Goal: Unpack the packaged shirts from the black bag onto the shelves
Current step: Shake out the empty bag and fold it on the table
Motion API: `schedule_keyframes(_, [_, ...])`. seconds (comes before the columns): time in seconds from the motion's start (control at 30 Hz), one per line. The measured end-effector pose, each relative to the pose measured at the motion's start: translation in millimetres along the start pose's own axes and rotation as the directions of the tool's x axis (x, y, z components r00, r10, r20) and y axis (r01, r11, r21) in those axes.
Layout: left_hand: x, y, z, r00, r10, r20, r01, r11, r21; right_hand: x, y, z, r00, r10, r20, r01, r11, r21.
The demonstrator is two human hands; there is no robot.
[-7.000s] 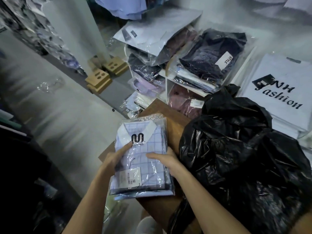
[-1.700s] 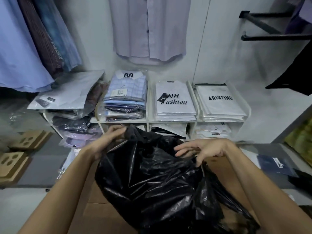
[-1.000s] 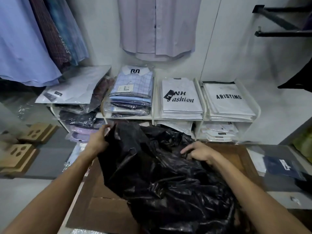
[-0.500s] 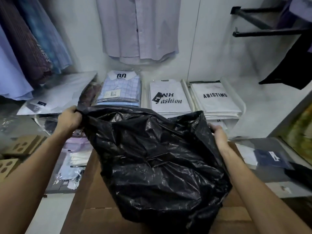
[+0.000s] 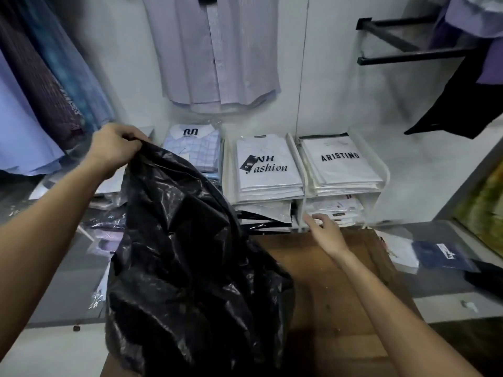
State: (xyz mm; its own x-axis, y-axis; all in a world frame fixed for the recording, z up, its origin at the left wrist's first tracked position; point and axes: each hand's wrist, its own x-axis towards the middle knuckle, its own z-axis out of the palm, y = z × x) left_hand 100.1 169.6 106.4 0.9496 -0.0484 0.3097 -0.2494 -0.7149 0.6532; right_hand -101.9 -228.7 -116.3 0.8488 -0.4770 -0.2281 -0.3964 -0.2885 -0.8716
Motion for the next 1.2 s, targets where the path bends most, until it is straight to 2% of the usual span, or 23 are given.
schedule_keyframes(0.07, [-6, 23, 8, 0.999, 0.04, 0.014, -0.04, 0.999, 0.02, -6, -9, 17, 0.989, -0.069, 0.134, 0.078, 0.994, -0.07])
schedule_keyframes(0.13, [-6, 35, 15, 0.998, 0.064, 0.026, -0.064, 0.998, 0.013, -8, -7, 39, 0.945, -0.084, 0.316, 0.138, 0.978, -0.153])
schedule_keyframes(0.17, [-5, 38, 18, 0.997, 0.069, 0.035, -0.069, 0.998, 0.001, -12, -4, 52, 0.903, -0.009, 0.43, 0.079, 0.986, -0.145])
schedule_keyframes(0.23, [-6, 46, 23, 0.995, 0.086, 0.052, -0.085, 0.996, -0.026, -29, 7, 79, 0.763, 0.186, 0.618, -0.159, 0.982, -0.099])
schedule_keyframes(0.27, [-7, 50, 25, 0.993, 0.106, 0.056, -0.104, 0.994, -0.036, -36, 13, 90, 0.699, 0.258, 0.667, -0.263, 0.96, -0.096])
schedule_keyframes(0.33, [-8, 57, 28, 0.989, 0.133, 0.061, -0.131, 0.991, -0.034, -51, 23, 105, 0.645, 0.353, 0.678, -0.366, 0.921, -0.131])
schedule_keyframes(0.4, [-8, 71, 26, 0.988, 0.146, 0.042, -0.145, 0.989, -0.029, -51, 34, 112, 0.655, 0.4, 0.641, -0.433, 0.894, -0.116])
schedule_keyframes(0.53, [1, 112, 11, 0.983, 0.169, -0.075, -0.177, 0.976, -0.13, -21, 74, 111, 0.729, 0.414, 0.546, -0.563, 0.815, 0.134])
schedule_keyframes(0.6, [7, 132, -1, 0.975, 0.176, -0.139, -0.197, 0.968, -0.155, -29, 66, 97, 0.731, 0.444, 0.518, -0.6, 0.781, 0.176])
schedule_keyframes(0.8, [19, 176, -36, 0.936, 0.169, -0.309, -0.254, 0.933, -0.257, -27, 67, 86, 0.81, 0.429, 0.401, -0.582, 0.675, 0.453])
schedule_keyframes(0.87, [23, 184, -41, 0.941, 0.175, -0.289, -0.245, 0.942, -0.229, -20, 73, 85, 0.828, 0.427, 0.363, -0.56, 0.626, 0.542])
schedule_keyframes(0.93, [26, 189, -38, 0.965, 0.184, -0.188, -0.217, 0.961, -0.174, -20, 68, 80, 0.821, 0.395, 0.411, -0.57, 0.573, 0.589])
schedule_keyframes(1.0, [29, 190, -32, 0.975, 0.209, -0.079, -0.216, 0.971, -0.102, -20, 54, 74, 0.82, 0.291, 0.492, -0.566, 0.535, 0.628])
schedule_keyframes(1.03, [31, 189, -30, 0.974, 0.222, -0.046, -0.225, 0.972, -0.071, -21, 46, 70, 0.818, 0.222, 0.53, -0.555, 0.545, 0.628])
schedule_keyframes(1.1, [35, 188, -28, 0.969, 0.247, -0.015, -0.247, 0.969, -0.013, -21, 30, 64, 0.842, 0.169, 0.512, -0.475, 0.681, 0.558])
schedule_keyframes(1.17, [40, 190, -31, 0.96, 0.279, 0.005, -0.278, 0.958, 0.074, -15, 30, 64, 0.901, 0.166, 0.402, -0.349, 0.827, 0.44])
schedule_keyframes(1.2, [41, 191, -36, 0.955, 0.296, 0.008, -0.295, 0.947, 0.127, -9, 34, 64, 0.938, 0.167, 0.304, -0.288, 0.863, 0.415])
